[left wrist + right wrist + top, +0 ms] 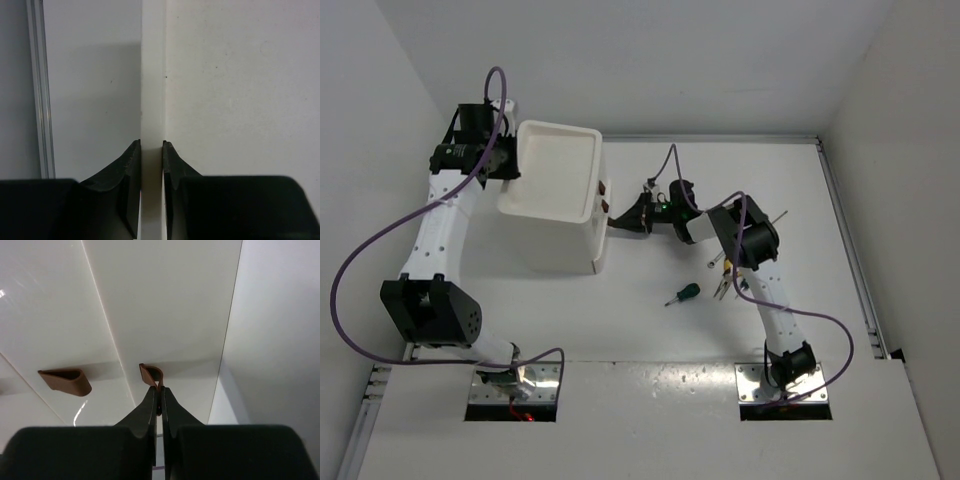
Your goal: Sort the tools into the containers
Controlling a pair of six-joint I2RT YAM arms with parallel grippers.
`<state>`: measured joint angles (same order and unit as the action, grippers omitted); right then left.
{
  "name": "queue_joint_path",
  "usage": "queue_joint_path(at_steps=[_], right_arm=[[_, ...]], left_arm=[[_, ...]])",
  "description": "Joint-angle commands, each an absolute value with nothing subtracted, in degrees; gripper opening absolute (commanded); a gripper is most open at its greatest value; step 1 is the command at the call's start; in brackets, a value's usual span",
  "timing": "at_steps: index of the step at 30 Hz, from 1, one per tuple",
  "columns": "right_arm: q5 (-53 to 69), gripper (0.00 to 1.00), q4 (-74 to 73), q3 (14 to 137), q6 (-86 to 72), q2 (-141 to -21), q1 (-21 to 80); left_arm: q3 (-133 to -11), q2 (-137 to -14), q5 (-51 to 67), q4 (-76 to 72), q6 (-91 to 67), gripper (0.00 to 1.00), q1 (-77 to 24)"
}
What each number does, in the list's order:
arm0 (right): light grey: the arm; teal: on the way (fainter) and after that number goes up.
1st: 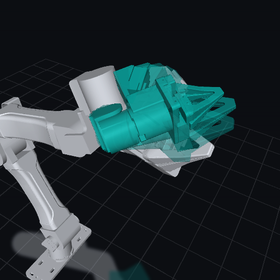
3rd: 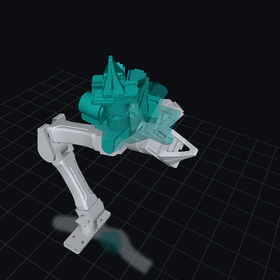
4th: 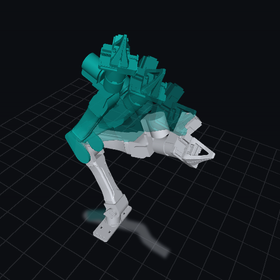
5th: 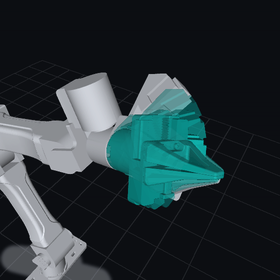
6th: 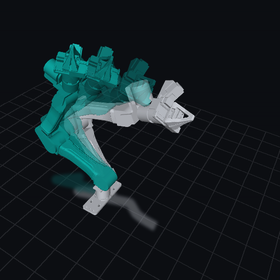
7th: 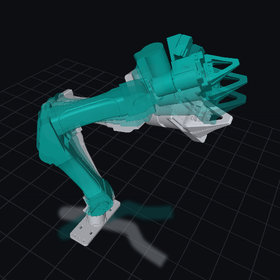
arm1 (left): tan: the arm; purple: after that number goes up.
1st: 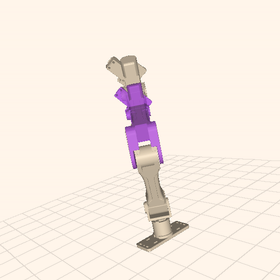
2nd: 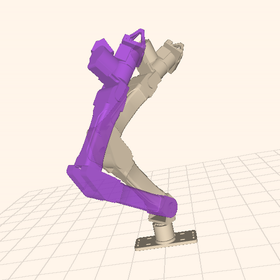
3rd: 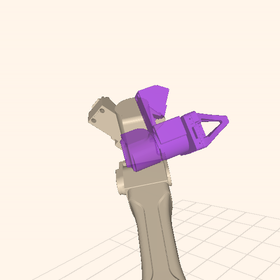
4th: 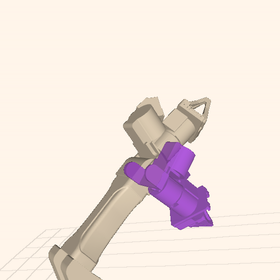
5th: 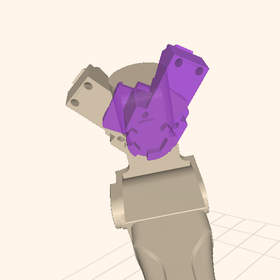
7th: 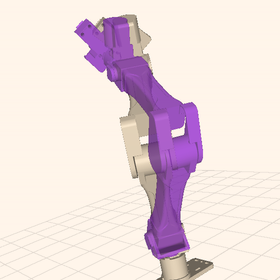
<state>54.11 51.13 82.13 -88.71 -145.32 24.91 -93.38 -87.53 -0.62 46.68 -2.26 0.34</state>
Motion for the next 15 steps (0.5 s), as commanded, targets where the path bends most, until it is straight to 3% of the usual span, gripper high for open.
queue_joint_path(at_steps=[1,11,15], right_arm=[[56.0,0.01,54.1,79.4,-86.8,-141.2,22.9],[59.4,0.00,51.9,71.4,-82.1,-136.7,16.0],[60.6,0.00,40.3,70.8,-71.3,-133.5,14.0]], left_arm=[[-92.2,-90.3,1.6,47.0,-2.8,0.00,-1.2],[-93.3,-90.3,1.1,47.0,-2.8,0.00,-0.1],[-93.3,-90.3,1.1,47.0,-2.8,0.00,0.4]])
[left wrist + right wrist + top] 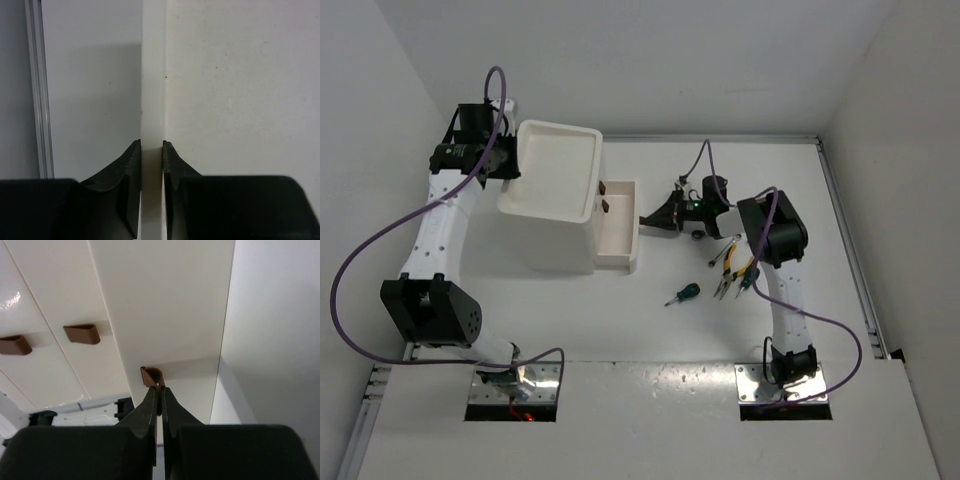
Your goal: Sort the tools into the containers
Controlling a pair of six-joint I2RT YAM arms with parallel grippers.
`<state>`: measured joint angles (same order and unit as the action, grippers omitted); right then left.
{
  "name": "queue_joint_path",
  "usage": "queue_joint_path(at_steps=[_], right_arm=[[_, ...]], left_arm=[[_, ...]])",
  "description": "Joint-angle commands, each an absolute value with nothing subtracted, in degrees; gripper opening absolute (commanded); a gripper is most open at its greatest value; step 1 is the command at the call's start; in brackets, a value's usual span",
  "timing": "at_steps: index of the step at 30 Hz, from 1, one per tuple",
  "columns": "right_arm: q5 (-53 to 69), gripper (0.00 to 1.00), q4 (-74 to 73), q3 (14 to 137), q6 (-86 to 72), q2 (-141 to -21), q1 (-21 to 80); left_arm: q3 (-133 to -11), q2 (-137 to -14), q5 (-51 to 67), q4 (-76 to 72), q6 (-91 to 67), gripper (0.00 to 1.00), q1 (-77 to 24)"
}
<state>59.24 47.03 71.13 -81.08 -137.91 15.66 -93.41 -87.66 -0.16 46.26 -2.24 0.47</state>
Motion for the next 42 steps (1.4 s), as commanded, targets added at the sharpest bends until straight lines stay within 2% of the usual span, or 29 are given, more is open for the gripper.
queue_joint_path(at_steps=[1,4,7,8,9,10,11,12,13,16,18,19,21,24,25,29,30,32,36,42], right_arm=[[60.6,0.00,38.7,70.8,-69.9,-133.5,14.0],[60.6,0.00,33.8,70.8,-65.6,-131.8,12.8],[60.6,0.06,29.6,70.8,-62.2,-130.4,12.8],[60.6,0.23,28.4,70.8,-61.4,-129.9,12.8],[60.6,0.30,26.9,71.4,-60.4,-129.9,12.8],[60.6,0.36,23.0,72.1,-57.8,-129.9,12.8],[60.6,0.49,20.9,72.1,-56.3,-129.3,12.8],[59.9,0.54,19.1,72.6,-54.8,-129.3,12.8],[59.9,0.57,17.5,73.2,-53.3,-127.9,12.8],[59.9,0.60,13.2,73.7,-48.7,-126.2,12.8],[59.4,0.60,11.5,74.3,-46.6,-124.3,12.8],[59.4,0.60,10.9,74.3,-45.8,-123.5,12.8],[58.8,0.60,8.1,74.3,-42.5,-120.9,12.8],[58.8,0.63,1.3,75.7,-34.5,-117.8,12.3],[58.2,0.69,-1.2,76.2,-31.9,-115.7,11.8],[56.7,0.73,-15.3,80.0,-16.6,-110.2,11.1],[55.2,0.73,-25.5,81.5,-5.6,-109.5,10.6],[52.0,0.73,-41.6,85.0,12.9,-108.2,10.5],[46.2,0.75,-56.7,83.4,34.8,-104.8,10.5],[37.6,0.80,-57.0,70.7,55.8,-94.9,14.0]], left_arm=[[-93.3,-90.3,1.1,47.0,-2.8,0.00,0.4],[-93.3,-90.3,1.1,46.5,-2.8,0.00,0.4],[-93.3,-90.3,1.1,46.5,-2.8,0.00,0.4],[-93.3,-90.3,1.7,46.5,-2.8,0.00,0.4],[-93.3,-90.3,1.7,46.5,-2.8,0.00,0.4],[-93.3,-90.3,1.7,46.5,-2.8,0.06,0.4],[-92.7,-90.3,2.2,46.5,-2.8,0.13,0.4],[-92.7,-89.7,2.2,46.0,-2.8,0.22,0.4],[-92.7,-89.6,2.2,46.0,-2.8,0.45,0.4],[-92.7,-89.6,3.5,45.4,-2.8,0.79,0.4],[-94.4,-89.6,3.5,45.4,-2.8,0.82,0.4],[-94.9,-89.6,3.5,45.4,-2.8,0.89,0.4],[-97.7,-90.2,3.5,45.4,-2.8,0.90,0.4],[-103.1,-90.2,3.5,46.0,-2.8,1.00,0.4],[-104.7,-90.2,3.5,46.5,-2.2,1.00,0.4],[-113.4,-90.7,3.5,49.7,-2.2,1.00,0.4],[-114.9,-90.2,3.5,50.2,-2.2,1.00,1.0],[-114.0,-88.1,3.5,50.7,-2.2,1.00,1.0],[-109.4,-85.0,3.5,50.7,-1.6,1.00,2.5],[-101.6,-80.8,4.7,49.5,-1.1,1.00,5.4]])
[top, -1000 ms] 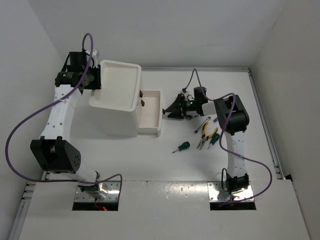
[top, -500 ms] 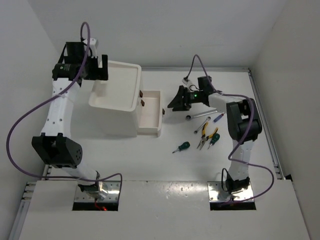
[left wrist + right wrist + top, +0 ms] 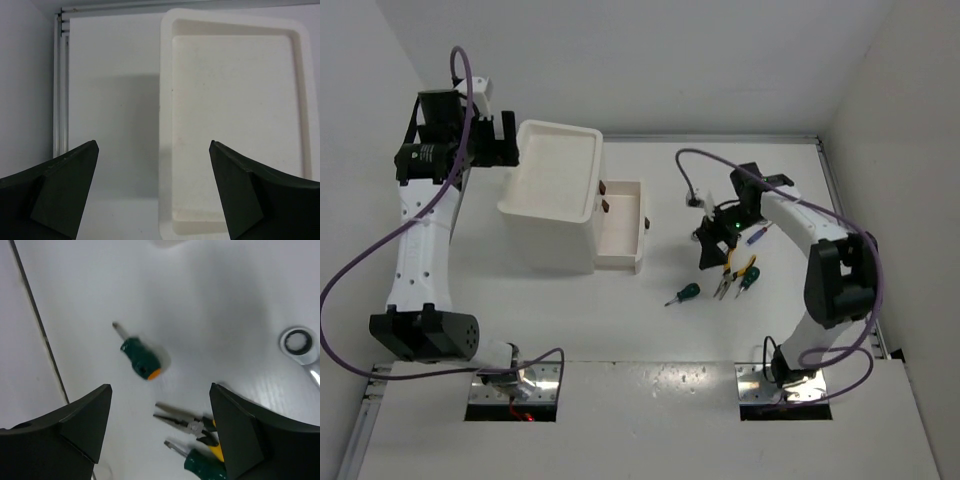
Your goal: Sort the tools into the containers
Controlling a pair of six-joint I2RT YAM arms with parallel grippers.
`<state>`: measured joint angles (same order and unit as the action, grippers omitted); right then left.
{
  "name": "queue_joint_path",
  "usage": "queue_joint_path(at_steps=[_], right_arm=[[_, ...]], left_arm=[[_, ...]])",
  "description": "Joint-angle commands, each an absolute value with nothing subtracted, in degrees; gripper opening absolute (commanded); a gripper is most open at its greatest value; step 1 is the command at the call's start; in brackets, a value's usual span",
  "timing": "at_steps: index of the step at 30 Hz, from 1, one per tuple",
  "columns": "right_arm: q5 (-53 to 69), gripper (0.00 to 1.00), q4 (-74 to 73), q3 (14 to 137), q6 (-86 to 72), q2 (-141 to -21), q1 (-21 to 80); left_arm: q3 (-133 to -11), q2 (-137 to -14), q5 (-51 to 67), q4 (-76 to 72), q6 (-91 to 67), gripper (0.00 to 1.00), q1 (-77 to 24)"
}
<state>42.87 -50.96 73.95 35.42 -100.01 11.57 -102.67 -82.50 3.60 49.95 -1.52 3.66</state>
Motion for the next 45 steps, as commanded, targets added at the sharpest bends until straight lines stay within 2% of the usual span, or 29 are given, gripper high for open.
queue_joint_path(at_steps=[1,7,16,24,27,36,41,44,45], right_arm=[[37.1,0.80,-56.4,68.7,57.6,-93.9,14.7],[36.6,0.80,-53.3,65.1,62.7,-91.5,21.3],[25.5,0.80,-44.0,59.6,64.5,-92.2,31.7],[19.8,0.80,-40.1,56.8,64.5,-94.1,33.9],[18.6,0.77,-40.1,55.6,65.0,-94.7,34.5],[19.1,0.75,-38.0,54.5,64.3,-95.7,36.2],[16.7,0.70,-35.5,53.9,61.6,-96.9,37.4],[16.2,0.65,-35.0,53.9,61.1,-97.6,37.4],[15.6,0.60,-35.0,53.9,61.1,-98.3,37.4]], left_arm=[[-100.0,-80.2,5.3,49.0,-1.1,1.00,6.1],[-95.1,-78.1,7.5,47.8,-0.5,1.00,8.0],[-92.5,-76.9,6.9,47.2,1.8,1.00,10.5],[-92.5,-77.4,8.9,46.7,2.4,1.00,13.3],[-92.5,-77.4,8.9,46.7,2.4,1.00,13.8],[-92.5,-78.5,8.3,46.1,2.4,1.00,14.4],[-92.0,-78.5,8.3,46.1,2.4,1.00,14.9],[-92.0,-78.5,9.1,46.1,2.4,1.00,14.9],[-92.0,-78.5,9.1,46.1,2.4,1.00,14.9]])
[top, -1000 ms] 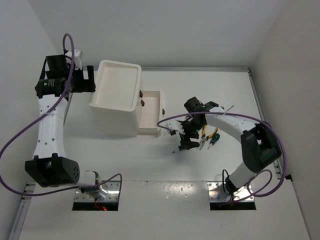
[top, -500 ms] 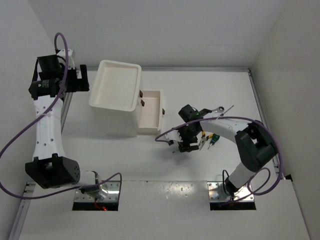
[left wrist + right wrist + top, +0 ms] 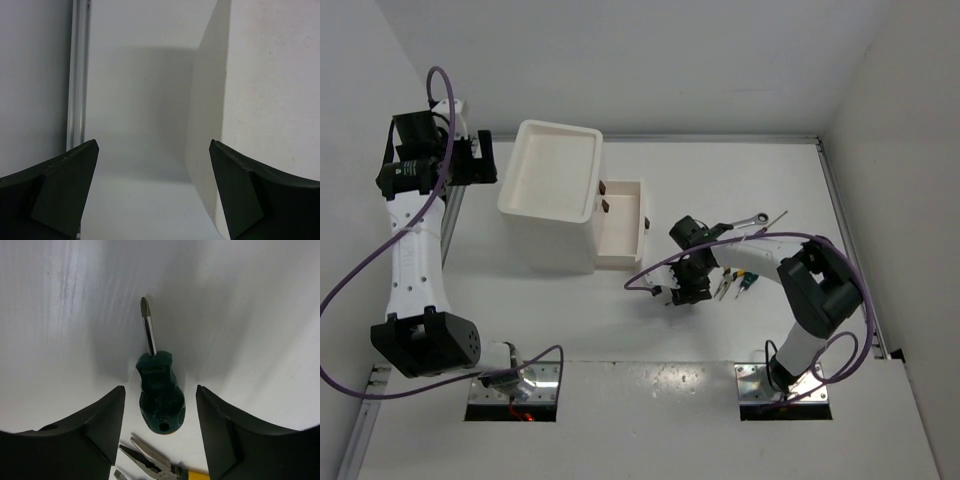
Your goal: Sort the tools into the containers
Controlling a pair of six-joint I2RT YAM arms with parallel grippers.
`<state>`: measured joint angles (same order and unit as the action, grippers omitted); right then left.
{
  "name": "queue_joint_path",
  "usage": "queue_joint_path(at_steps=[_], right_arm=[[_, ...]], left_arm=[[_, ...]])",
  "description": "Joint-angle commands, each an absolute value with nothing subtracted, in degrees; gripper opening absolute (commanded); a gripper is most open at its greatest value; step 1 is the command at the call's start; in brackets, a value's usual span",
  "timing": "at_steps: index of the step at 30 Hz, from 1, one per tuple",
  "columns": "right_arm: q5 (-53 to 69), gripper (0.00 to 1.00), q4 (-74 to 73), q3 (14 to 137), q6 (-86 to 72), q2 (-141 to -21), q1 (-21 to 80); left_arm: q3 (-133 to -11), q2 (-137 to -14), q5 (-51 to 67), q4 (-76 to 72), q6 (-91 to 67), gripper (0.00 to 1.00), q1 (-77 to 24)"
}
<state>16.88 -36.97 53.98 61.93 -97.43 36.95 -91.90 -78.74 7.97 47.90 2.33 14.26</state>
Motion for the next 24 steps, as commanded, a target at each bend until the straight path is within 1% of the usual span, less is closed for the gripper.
queue_joint_path(at_steps=[1,3,4,5,6,7,10,14,19,21,24], right_arm=[[15.6,0.58,-35.0,53.9,61.1,-98.3,37.4],[15.0,0.51,-33.7,53.3,61.1,-98.3,37.4],[15.0,0.44,-33.7,53.3,61.1,-98.3,37.4],[14.4,0.39,-33.0,52.7,60.5,-98.3,37.4],[14.4,0.29,-31.8,52.6,59.6,-98.3,37.4],[14.4,0.24,-31.8,52.6,59.6,-98.3,37.4],[14.4,0.16,-31.8,52.6,57.7,-97.6,37.4],[16.8,0.09,-34.4,54.8,54.1,-94.1,37.3],[21.1,0.09,-37.8,58.4,49.1,-86.0,36.6],[23.6,0.09,-33.9,59.1,44.2,-80.0,37.2],[27.1,0.07,-30.3,63.3,35.4,-78.0,36.0]], left_arm=[[-92.0,-78.5,9.1,46.1,2.4,1.00,14.9],[-92.0,-78.5,9.1,46.1,2.4,1.00,14.9],[-92.0,-78.5,9.1,46.1,2.4,1.00,14.9],[-92.0,-78.5,9.1,46.1,2.4,1.00,14.9],[-91.4,-78.5,9.1,46.1,2.4,1.00,14.9],[-91.4,-78.5,9.1,46.1,2.4,1.00,14.9],[-90.9,-78.5,9.1,45.6,1.8,1.00,14.9],[-90.9,-78.5,9.1,45.6,1.3,1.00,14.9],[-89.6,-77.9,9.6,43.9,0.8,1.00,14.9],[-89.0,-77.3,9.6,43.2,0.1,1.00,14.9],[-88.4,-77.3,9.6,42.6,-1.0,1.00,14.9]])
